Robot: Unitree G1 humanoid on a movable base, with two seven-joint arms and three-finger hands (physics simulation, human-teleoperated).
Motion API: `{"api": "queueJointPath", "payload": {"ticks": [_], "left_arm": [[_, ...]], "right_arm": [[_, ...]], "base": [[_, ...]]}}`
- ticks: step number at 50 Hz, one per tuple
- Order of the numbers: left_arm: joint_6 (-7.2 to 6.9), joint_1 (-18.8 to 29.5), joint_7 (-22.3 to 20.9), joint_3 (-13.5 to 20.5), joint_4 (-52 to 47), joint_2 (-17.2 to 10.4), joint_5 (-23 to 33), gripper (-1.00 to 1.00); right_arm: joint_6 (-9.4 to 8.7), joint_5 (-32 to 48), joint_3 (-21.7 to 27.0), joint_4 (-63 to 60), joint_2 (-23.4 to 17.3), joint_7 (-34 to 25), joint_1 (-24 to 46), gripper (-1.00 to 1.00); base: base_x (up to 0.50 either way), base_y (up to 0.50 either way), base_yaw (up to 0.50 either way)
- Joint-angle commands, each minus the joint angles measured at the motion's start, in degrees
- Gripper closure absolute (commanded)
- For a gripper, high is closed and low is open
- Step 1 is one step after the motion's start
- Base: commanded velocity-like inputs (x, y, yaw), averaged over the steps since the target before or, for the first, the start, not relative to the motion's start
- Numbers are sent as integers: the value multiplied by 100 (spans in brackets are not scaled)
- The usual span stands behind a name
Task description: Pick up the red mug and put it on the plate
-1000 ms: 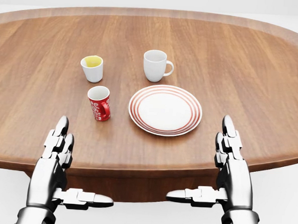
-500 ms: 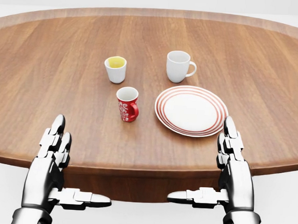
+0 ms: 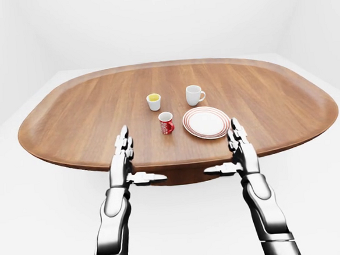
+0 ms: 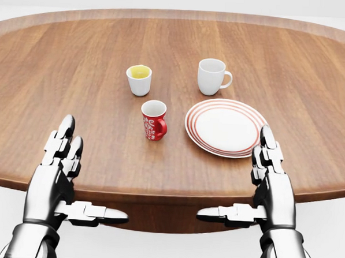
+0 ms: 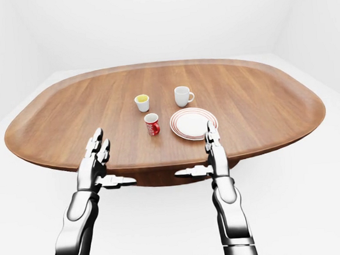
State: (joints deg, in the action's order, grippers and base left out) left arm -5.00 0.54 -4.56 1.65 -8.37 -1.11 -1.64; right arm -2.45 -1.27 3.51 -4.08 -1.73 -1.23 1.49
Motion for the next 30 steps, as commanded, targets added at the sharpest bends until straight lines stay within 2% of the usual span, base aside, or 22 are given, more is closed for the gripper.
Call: {"api": "queueJointPath", "payload": {"ticks": [1, 10, 22, 30], "left_arm": [[0, 577, 90, 109, -320, -74, -140, -100], [0, 1331, 344, 255, -254, -221, -133, -100], [0, 2104, 431, 413, -133, -491, -179, -100], [0, 2555, 427, 454, 344, -638, -107, -100]], "right_arm": [[-255, -133, 216, 190, -192, -27, 577, -100], [-255, -283, 355, 667, -411, -65, 1316, -100], [-255, -261, 412, 545, -650, -69, 1968, -100], [-255, -296, 434, 748, -763, -69, 2386, -100]], "base": [[0, 0, 0], [0, 0, 0], [0, 0, 0], [0, 0, 0]]}}
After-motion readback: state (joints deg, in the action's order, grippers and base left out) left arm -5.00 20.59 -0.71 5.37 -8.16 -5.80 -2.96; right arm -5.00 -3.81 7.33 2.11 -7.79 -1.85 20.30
